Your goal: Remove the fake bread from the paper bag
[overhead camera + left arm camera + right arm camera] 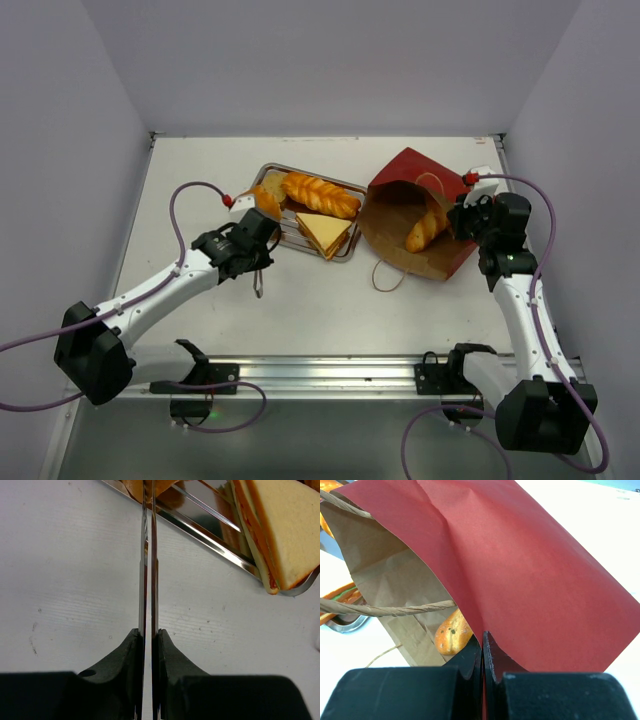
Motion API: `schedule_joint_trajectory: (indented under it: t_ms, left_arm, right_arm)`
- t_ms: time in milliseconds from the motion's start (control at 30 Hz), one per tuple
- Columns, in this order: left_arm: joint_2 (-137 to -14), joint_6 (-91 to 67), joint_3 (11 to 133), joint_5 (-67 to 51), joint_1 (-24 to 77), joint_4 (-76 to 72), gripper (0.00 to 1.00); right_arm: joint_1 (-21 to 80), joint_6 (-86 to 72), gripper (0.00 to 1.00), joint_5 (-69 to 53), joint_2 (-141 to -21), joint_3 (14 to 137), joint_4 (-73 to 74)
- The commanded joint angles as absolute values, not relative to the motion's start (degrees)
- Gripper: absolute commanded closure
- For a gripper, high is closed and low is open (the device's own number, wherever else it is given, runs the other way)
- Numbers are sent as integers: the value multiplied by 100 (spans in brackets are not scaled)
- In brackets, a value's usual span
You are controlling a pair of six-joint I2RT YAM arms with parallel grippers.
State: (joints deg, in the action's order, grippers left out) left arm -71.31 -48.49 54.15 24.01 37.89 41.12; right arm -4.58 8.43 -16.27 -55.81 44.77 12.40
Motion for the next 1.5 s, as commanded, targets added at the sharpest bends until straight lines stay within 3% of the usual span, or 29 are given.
schedule_joint_trajectory:
  t_ms: [0,300,1467]
  left_arm:
    - [-7102,-4957,5440,2584,3735,3797,78]
    - [-6996,-4948,5484,2514,3727,3832,62]
    - [-6320,-4623,6108,2241,3727,4702,56]
  right_arm:
    - [-501,844,100,-1775,-5467,4570,1081]
    - [-501,853,100,-1784,-5458,4562,1081]
    - [-501,835,100,-1793,-5449,4570,1081]
